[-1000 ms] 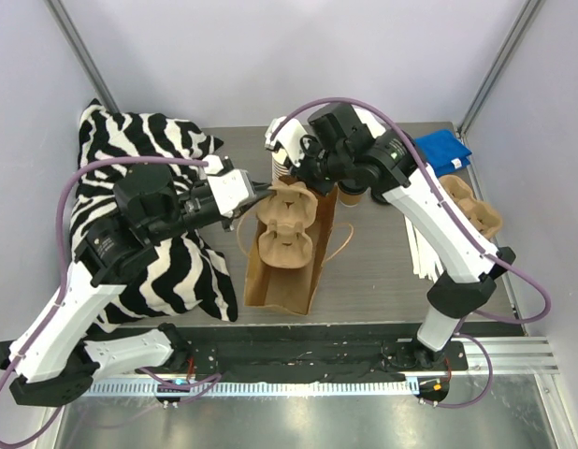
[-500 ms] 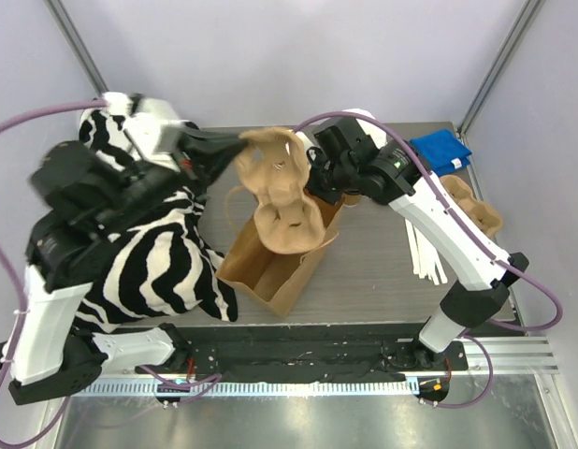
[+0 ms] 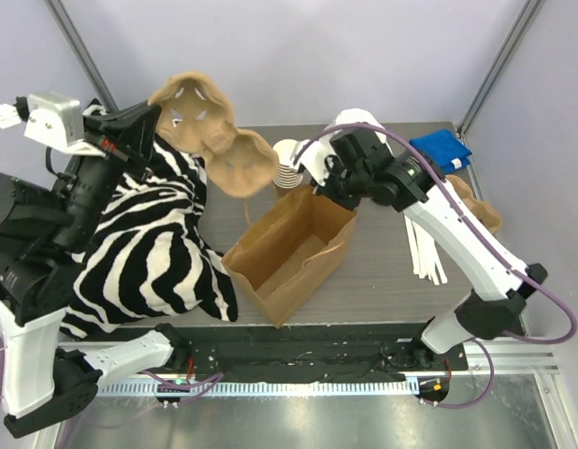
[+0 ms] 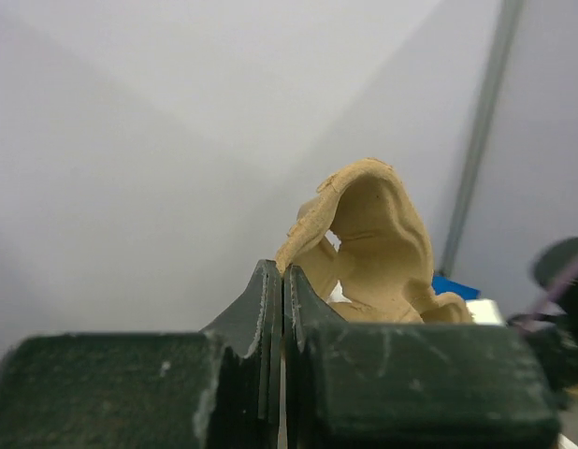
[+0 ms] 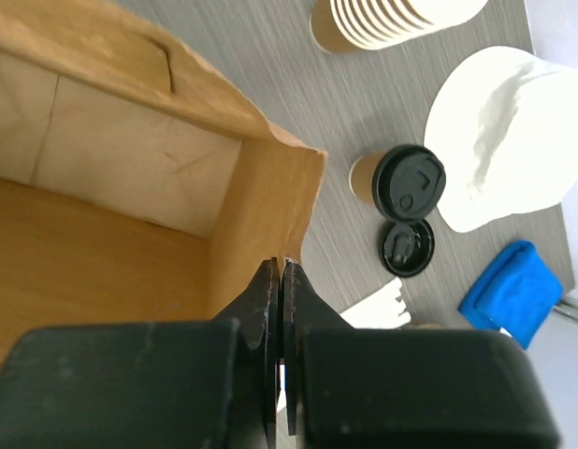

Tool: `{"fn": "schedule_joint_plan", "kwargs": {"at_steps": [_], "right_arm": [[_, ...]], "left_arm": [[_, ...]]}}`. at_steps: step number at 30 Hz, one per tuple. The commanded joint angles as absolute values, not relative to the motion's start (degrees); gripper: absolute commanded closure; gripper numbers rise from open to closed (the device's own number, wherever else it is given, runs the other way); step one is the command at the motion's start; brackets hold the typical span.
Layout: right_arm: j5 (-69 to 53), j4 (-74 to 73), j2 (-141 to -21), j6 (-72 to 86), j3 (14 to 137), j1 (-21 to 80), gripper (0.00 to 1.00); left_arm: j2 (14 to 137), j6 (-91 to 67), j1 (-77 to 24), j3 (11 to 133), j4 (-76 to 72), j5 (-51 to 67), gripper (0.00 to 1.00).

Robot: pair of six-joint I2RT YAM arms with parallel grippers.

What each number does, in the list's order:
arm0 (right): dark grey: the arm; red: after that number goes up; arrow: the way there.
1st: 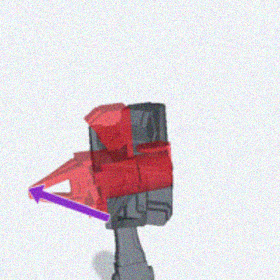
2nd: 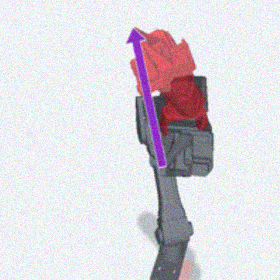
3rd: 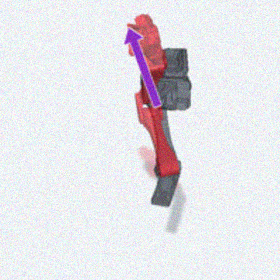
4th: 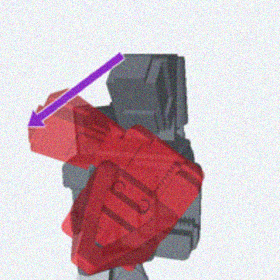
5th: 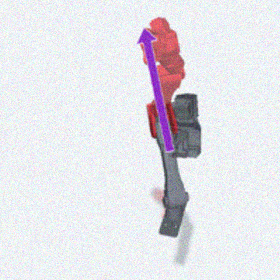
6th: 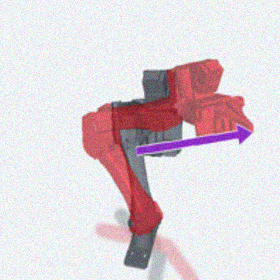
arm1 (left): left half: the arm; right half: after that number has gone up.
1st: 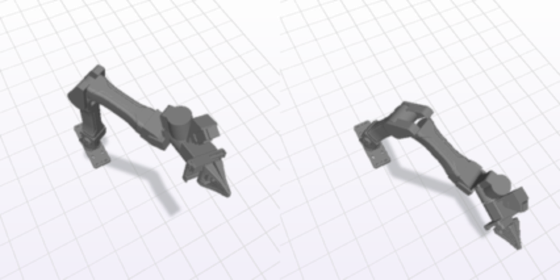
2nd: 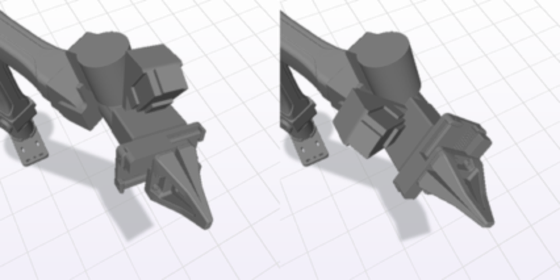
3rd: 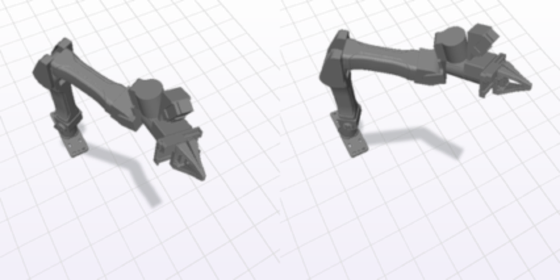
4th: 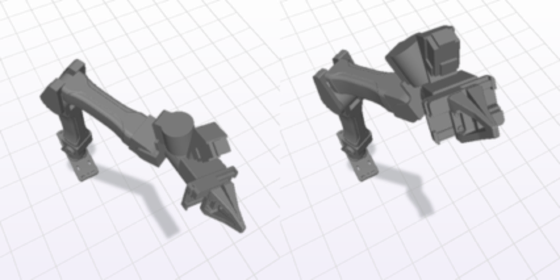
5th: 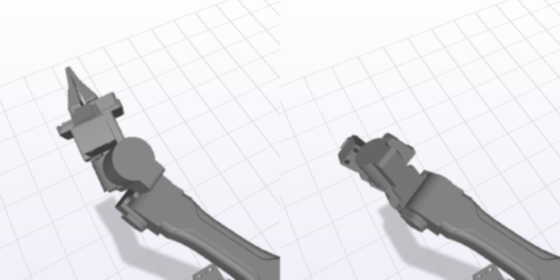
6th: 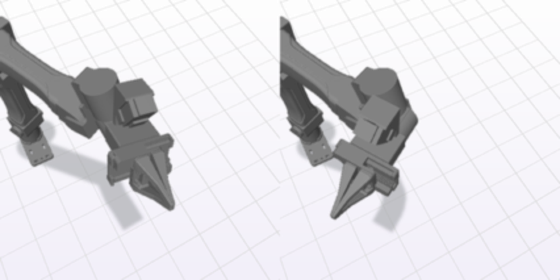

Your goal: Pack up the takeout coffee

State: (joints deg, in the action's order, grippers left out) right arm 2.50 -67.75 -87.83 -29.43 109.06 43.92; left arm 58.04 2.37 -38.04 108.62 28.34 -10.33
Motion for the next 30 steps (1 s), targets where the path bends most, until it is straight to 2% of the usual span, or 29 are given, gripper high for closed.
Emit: {"fn": "schedule_joint_plan", "kwargs": {"at_steps": [1,4,8,11,17,23,30], "right_arm": [[3.87,-64.25,-80.34,-33.13,105.22,44.12,0.99],[3.96,-63.72,-78.23,-33.48,103.63,44.12,0.99],[5.45,-62.93,-75.33,-34.71,100.38,44.03,0.99],[5.8,-61.79,-72.95,-35.94,97.3,43.33,0.99],[4.75,-60.03,-72.6,-37.88,96.41,41.49,0.99],[1.5,-59.77,-74.53,-38.41,97.29,38.94,0.99],[-1.12,-59.41,-76.9,-37.27,98.7,38.58,0.99]], "left_arm": [[60.63,4.75,-36.56,106.61,25.13,-22.41,1.0],[63.88,4.83,-34.55,106.44,29.0,-24.52,1.0],[66.26,0.45,-26.73,102.75,32.85,-18.29,1.0],[69.16,-2.1,-20.5,98.55,37.42,-11.71,1.0],[72.24,-3.69,-15.48,84.06,42.09,5.08,1.0],[74.09,-4.31,-9.51,72.27,38.33,14.06,1.0],[79.01,-5.35,-4.58,64.78,31.83,20.91,1.0]]}}
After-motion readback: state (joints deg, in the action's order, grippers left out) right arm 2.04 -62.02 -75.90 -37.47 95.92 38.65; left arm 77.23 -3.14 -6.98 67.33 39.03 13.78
